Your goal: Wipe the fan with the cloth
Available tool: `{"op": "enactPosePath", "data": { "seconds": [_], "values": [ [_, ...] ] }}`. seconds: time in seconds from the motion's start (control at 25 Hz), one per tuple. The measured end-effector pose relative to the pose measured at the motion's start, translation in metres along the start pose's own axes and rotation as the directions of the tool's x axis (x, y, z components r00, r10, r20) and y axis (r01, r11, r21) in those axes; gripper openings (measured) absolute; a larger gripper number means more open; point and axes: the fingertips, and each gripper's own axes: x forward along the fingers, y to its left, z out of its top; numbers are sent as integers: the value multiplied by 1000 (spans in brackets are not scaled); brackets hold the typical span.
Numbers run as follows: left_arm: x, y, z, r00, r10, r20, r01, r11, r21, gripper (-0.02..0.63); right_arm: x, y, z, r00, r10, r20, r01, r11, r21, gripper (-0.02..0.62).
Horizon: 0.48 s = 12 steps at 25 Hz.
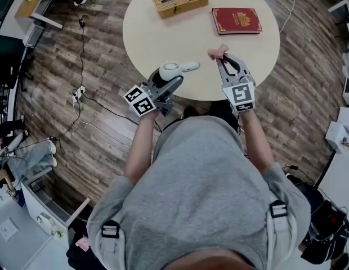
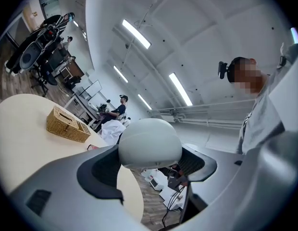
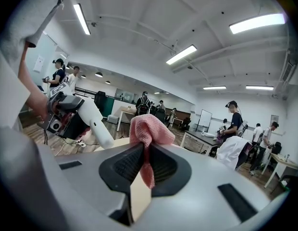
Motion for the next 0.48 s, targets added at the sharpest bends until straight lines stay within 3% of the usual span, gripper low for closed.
{"op": "enactPosePath", "data": {
  "seconds": [0.48],
  "values": [
    [-18, 15, 7, 993, 100, -58, -87, 976, 199, 382, -8, 6, -24, 999, 13, -32, -12, 999, 35, 40]
  ]
}}
